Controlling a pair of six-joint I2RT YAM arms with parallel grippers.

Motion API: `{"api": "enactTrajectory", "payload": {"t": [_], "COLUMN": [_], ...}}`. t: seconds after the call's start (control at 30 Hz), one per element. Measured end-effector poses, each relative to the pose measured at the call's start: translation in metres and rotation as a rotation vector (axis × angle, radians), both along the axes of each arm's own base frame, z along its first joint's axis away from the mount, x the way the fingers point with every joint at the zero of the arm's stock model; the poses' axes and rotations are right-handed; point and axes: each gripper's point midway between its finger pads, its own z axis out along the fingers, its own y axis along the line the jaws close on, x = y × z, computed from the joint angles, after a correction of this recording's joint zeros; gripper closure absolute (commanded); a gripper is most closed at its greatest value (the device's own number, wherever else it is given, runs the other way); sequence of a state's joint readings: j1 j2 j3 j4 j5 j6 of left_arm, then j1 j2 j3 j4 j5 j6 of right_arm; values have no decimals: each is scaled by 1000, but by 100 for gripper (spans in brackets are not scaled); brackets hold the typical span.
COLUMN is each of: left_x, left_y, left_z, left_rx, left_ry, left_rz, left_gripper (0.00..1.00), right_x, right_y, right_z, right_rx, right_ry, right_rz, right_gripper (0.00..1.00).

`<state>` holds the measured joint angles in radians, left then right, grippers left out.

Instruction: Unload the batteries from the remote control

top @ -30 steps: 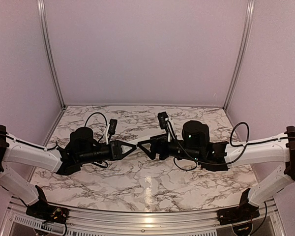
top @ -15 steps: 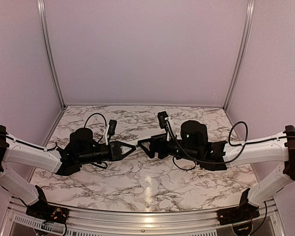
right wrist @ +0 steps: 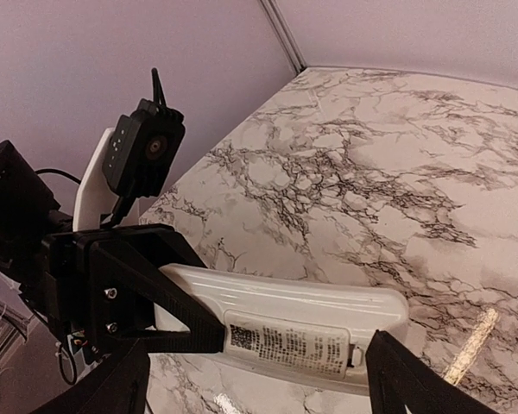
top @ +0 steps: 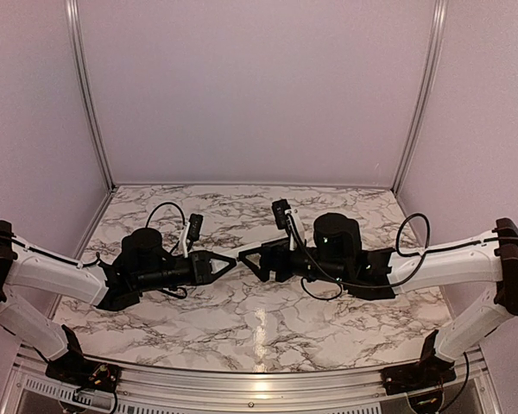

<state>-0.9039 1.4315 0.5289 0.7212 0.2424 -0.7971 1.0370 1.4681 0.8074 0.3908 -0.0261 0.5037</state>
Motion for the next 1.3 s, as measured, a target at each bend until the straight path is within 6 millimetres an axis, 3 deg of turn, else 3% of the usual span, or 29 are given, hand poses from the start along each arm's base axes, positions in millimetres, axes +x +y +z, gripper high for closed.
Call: {"api": "enactTrajectory", "payload": {"t": [1.3], "left_x": [2], "left_y": [6], "left_z": [3], "left_rx": [-25], "left_ry": [-11], "left_rz": [26], "left_gripper": [100], "right_x": [3], "right_y": [6], "right_z": [1], "right_rx": [11], "right_ry": [5], "right_rz": [-5], "right_gripper": [15]}}
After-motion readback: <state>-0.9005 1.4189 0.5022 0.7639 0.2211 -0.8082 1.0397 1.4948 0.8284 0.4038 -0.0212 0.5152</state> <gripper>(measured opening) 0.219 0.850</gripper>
